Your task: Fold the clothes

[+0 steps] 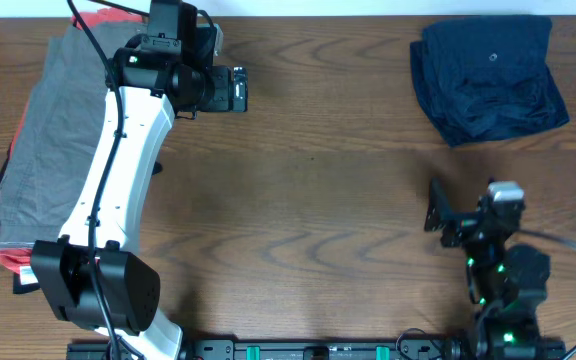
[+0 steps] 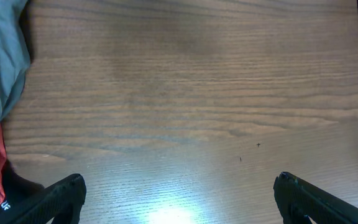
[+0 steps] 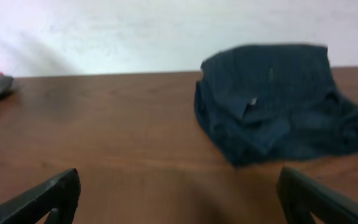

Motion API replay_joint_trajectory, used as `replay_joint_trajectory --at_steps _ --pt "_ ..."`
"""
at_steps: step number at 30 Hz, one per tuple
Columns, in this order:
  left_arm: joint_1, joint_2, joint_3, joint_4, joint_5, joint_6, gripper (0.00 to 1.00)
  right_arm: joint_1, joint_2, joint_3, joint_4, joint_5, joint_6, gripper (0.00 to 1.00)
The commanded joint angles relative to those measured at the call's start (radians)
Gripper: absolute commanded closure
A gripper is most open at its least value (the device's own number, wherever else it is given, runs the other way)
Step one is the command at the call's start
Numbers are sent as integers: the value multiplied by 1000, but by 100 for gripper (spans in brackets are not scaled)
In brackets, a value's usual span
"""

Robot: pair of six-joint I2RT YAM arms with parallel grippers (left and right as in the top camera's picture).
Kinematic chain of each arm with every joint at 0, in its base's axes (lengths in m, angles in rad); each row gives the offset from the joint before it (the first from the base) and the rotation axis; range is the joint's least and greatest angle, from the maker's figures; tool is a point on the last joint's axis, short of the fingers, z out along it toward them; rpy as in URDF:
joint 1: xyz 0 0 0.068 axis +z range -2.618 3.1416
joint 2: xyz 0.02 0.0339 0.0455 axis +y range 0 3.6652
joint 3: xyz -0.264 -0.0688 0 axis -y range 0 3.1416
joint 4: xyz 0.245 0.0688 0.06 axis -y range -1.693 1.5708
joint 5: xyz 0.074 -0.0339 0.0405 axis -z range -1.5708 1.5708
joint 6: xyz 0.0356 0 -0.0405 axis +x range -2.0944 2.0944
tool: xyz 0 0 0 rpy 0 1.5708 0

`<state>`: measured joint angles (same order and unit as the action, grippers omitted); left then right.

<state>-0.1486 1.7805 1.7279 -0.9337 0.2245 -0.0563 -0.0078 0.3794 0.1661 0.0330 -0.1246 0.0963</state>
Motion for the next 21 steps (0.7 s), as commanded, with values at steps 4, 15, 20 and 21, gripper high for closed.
replay_joint_trajectory --at_steps 4,15,20,21 --pt "2 15 -6 0 -9 -5 2 11 -165 -137 8 -3 23 1" --pt "2 14 -6 0 -9 -5 2 16 -354 -161 -101 49 -19 1" --pt "2 15 -6 0 -9 -5 2 16 -375 -161 -100 49 -26 1" --pt "2 15 -6 0 -9 -5 2 16 -375 -161 -100 49 -26 1"
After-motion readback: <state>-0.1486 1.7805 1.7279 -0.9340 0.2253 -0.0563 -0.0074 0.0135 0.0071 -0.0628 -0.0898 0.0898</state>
